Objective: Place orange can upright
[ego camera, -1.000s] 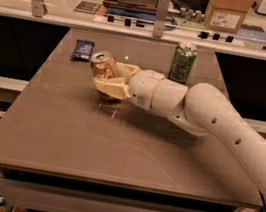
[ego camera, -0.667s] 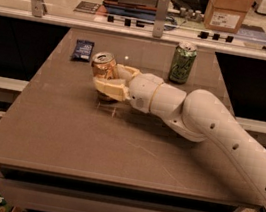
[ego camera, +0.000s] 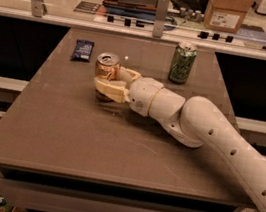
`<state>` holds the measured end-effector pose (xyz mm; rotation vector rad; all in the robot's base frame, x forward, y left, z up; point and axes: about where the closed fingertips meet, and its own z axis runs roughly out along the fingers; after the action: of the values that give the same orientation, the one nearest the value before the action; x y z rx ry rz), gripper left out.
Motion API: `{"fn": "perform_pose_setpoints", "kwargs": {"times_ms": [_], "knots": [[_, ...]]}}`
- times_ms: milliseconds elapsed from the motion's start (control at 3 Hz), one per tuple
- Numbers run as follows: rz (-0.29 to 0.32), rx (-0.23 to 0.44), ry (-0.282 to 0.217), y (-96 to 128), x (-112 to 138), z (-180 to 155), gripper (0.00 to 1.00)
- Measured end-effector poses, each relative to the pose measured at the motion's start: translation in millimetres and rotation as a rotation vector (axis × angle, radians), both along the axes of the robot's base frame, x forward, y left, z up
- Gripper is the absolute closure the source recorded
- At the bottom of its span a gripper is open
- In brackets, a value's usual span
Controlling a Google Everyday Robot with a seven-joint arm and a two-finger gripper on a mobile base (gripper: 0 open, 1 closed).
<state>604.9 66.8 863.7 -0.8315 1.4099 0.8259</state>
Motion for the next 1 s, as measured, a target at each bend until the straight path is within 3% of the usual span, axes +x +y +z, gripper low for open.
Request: {"fn": "perform_pose_setpoints", "kwargs": {"times_ms": [1000], "knots": [[0.007, 0.0, -0.001, 4.2, -1.4, 1.3, 0.13]]}}
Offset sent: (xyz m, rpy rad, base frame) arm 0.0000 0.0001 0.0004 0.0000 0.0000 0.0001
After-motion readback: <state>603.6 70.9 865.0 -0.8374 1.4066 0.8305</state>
